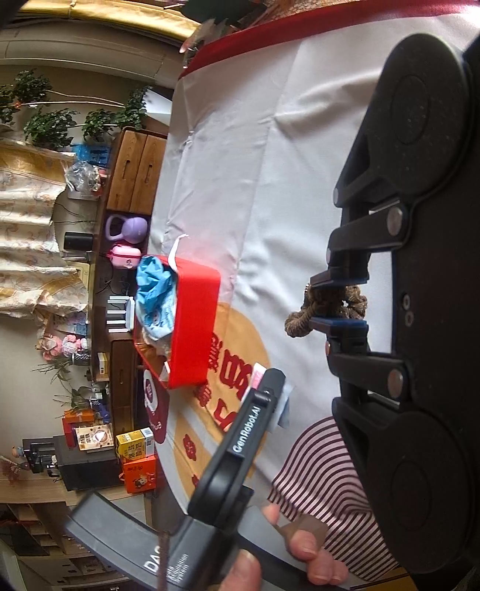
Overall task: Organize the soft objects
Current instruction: 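Carry the wipe sachet and hair tie into the red tin with both grippers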
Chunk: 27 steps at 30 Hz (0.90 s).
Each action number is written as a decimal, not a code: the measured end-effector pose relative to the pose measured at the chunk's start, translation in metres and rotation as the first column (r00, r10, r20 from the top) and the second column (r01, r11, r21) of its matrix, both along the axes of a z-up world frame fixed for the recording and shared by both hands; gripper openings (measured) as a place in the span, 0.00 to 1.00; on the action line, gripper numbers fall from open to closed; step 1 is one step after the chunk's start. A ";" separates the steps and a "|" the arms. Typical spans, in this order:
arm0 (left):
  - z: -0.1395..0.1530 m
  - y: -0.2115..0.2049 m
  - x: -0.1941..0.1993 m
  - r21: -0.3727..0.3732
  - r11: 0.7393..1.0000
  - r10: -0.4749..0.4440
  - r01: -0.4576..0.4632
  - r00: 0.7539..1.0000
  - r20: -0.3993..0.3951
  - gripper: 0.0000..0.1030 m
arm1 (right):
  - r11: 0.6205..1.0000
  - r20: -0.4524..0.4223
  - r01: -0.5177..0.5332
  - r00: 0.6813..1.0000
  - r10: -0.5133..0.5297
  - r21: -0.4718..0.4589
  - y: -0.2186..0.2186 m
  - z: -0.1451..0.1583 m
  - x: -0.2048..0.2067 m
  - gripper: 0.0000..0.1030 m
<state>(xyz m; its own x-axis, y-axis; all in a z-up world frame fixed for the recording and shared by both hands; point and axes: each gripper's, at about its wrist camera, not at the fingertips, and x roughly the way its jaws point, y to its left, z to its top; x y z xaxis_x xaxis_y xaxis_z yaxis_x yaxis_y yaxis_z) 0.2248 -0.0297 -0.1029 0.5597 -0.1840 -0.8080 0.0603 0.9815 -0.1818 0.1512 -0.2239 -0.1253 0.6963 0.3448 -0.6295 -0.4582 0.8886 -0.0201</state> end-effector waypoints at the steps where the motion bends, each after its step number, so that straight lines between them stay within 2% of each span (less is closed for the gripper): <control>1: 0.002 0.003 -0.003 -0.004 1.000 0.005 -0.005 1.000 0.004 0.41 | 1.000 0.006 0.000 1.000 0.000 0.001 0.002 0.003 -0.001 0.15; 14: 0.049 0.035 -0.021 -0.035 0.999 0.026 -0.023 0.996 0.087 0.41 | 1.000 0.113 -0.023 0.993 0.023 -0.007 0.024 0.054 -0.004 0.15; 27: 0.086 0.053 0.004 -0.019 1.000 0.020 -0.017 0.985 0.173 0.41 | 0.998 0.191 -0.051 0.980 0.055 -0.029 0.048 0.094 0.034 0.15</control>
<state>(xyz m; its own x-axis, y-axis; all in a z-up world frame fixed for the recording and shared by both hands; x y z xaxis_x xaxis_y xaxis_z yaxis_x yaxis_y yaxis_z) 0.2292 0.0234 -0.0172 0.6943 -0.1850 -0.6955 0.0738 0.9796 -0.1869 0.1857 -0.1760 -0.0311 0.7859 0.3710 -0.4947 -0.4904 0.8613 -0.1331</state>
